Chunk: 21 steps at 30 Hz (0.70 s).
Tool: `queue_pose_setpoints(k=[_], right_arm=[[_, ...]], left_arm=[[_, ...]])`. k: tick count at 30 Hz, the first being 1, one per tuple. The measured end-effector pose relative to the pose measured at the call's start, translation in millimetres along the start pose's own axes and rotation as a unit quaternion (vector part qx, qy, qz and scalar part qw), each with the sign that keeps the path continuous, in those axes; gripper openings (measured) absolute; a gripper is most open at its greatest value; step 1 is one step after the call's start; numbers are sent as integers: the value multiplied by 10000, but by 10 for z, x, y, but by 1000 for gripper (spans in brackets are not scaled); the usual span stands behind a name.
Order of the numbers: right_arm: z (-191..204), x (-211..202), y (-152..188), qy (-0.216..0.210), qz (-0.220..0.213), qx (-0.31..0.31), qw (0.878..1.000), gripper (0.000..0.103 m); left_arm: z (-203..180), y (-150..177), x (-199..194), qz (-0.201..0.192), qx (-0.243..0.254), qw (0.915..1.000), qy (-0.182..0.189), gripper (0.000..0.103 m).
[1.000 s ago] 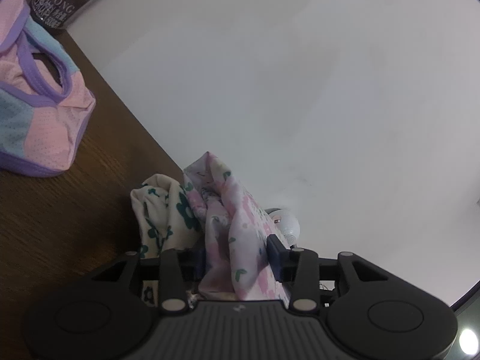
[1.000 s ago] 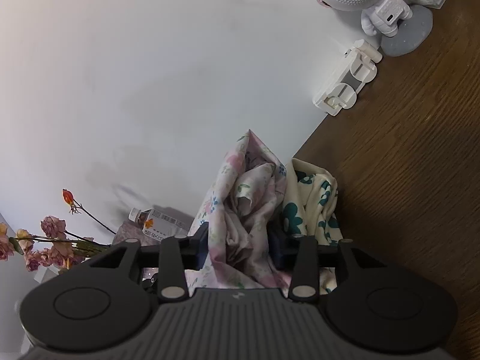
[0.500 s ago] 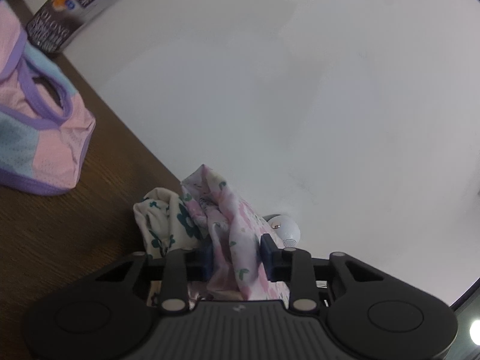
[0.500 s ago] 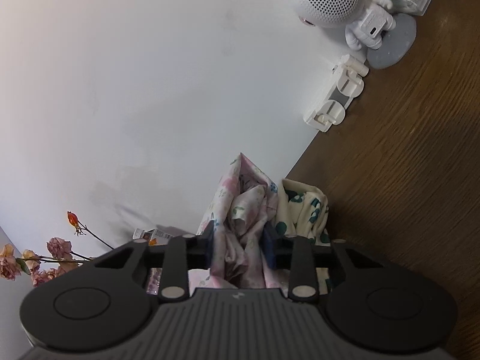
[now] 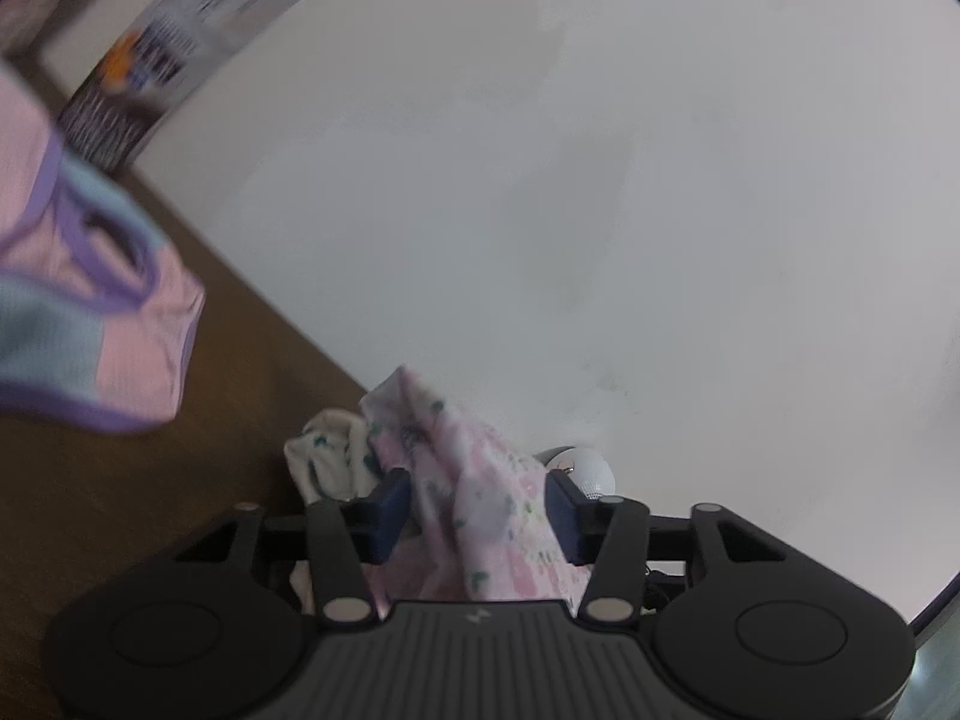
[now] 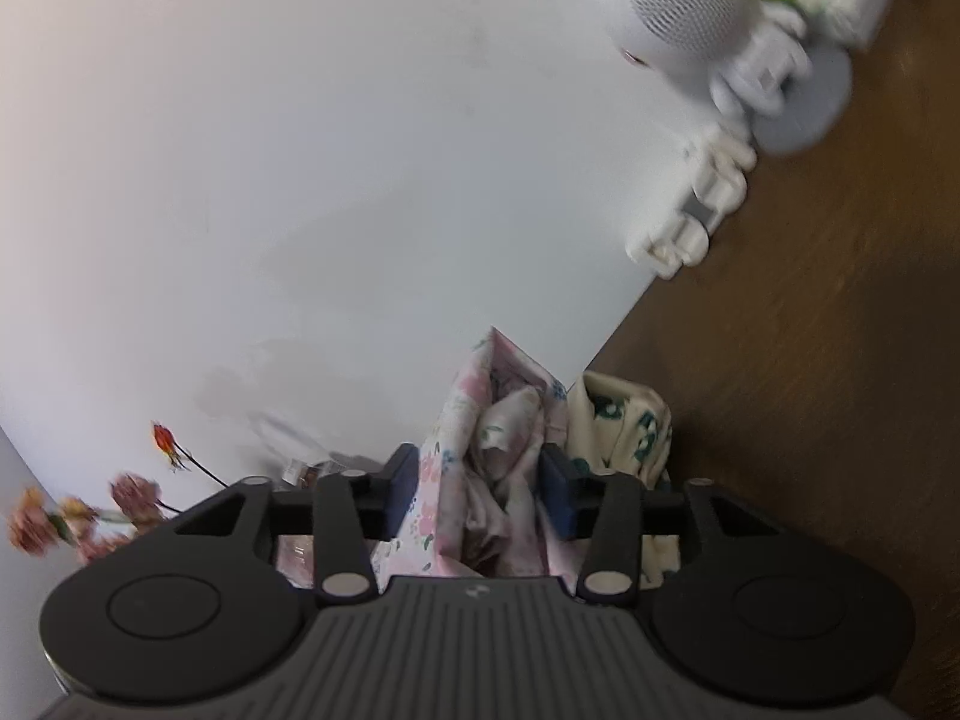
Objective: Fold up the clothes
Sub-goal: 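Lower the dress onto the folded cream floral cloth with both grippers, then open both grippers and release the dress on the stack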
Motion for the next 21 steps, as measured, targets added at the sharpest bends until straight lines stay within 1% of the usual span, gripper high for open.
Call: queue_pose_setpoints(k=[3,5,6,7,8,9,10,12,14,15,16,17,18,19,20,21], right_arm=[[131,18,25,397,36,-605,9974,47],[192,40,57,522,53,-838,9951,46],[197,46,74,531,69,-852,9949,45],[186,48,82,537,81,-805,9953,40],[172,50,89,544,90,-749,9957,39],[151,51,94,571,100,-704,9958,37],[128,51,98,602,111,-662,9959,34],[114,40,101,574,108,-604,9965,34],[111,27,104,529,94,-569,9969,35],[115,20,107,504,80,-568,9971,39],[120,15,107,474,73,-571,9972,44],[137,1,107,466,57,-609,9970,47],[158,-17,107,465,37,-658,9967,54],[196,-36,107,543,17,-774,9955,64],[239,-55,106,645,-3,-910,9938,67],[302,-71,109,758,-24,-1126,9907,72]], left_arm=[[-140,-26,61,-150,442,9987,-220,51],[-195,-35,115,-293,720,9960,-449,50],[-201,-34,145,-380,837,9943,-535,49],[-189,-34,180,-425,885,9936,-567,45],[-177,-34,216,-469,930,9928,-597,42],[-154,-37,253,-455,953,9927,-577,36],[-138,-34,291,-437,981,9926,-573,34],[-111,-21,354,-404,1051,9919,-592,32],[-98,-2,377,-394,1074,9918,-572,32],[-87,-3,355,-429,1014,9925,-523,34],[-77,-9,322,-486,945,9932,-470,40],[-73,-12,284,-564,902,9933,-454,44],[-70,-16,247,-643,860,9933,-439,53],[-73,-13,199,-694,835,9929,-482,57],[-90,-6,153,-722,845,9923,-546,57],[-118,8,115,-730,904,9914,-598,60]])
Point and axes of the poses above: each gripper's, at about its wrist camera, not at the fingertips, and x roughly the way its jaws point, z to its left, y to its underside, the point moved 1 cm from there along x, roughly the way its jaws point, and after that the axes turned 7 degrees about -x, right-handed, at the moved point
